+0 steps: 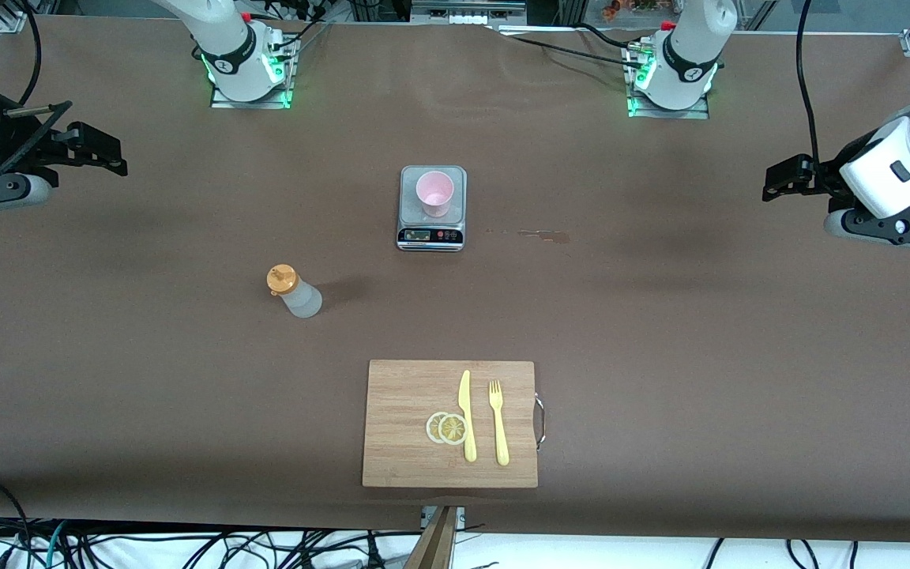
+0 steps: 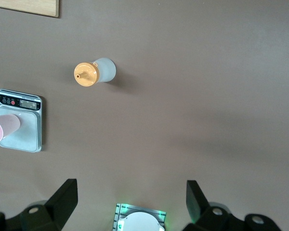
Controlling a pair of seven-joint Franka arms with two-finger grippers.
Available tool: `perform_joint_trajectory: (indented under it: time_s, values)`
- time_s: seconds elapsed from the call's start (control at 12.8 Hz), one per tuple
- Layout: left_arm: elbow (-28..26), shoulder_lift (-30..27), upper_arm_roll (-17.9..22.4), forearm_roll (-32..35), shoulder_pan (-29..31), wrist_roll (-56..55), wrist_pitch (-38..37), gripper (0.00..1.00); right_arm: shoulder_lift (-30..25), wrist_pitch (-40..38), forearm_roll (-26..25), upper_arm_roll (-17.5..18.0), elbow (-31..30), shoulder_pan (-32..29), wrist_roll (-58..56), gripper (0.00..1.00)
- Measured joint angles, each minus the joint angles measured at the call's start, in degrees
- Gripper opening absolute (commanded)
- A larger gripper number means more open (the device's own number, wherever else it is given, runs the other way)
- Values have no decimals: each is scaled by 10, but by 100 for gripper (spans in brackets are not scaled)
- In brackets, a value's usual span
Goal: Add sauce to pink cup with both arms
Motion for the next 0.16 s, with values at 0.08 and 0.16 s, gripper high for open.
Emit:
perform_joint_trajectory:
  time_s: [0.08, 0.16]
  values:
    - [0, 0, 0, 0, 0, 0, 0, 100, 0, 0, 0, 0, 0, 0, 3, 100]
    - [0, 0, 0, 0, 0, 0, 0, 100, 0, 1, 0, 0, 0, 0, 5, 100]
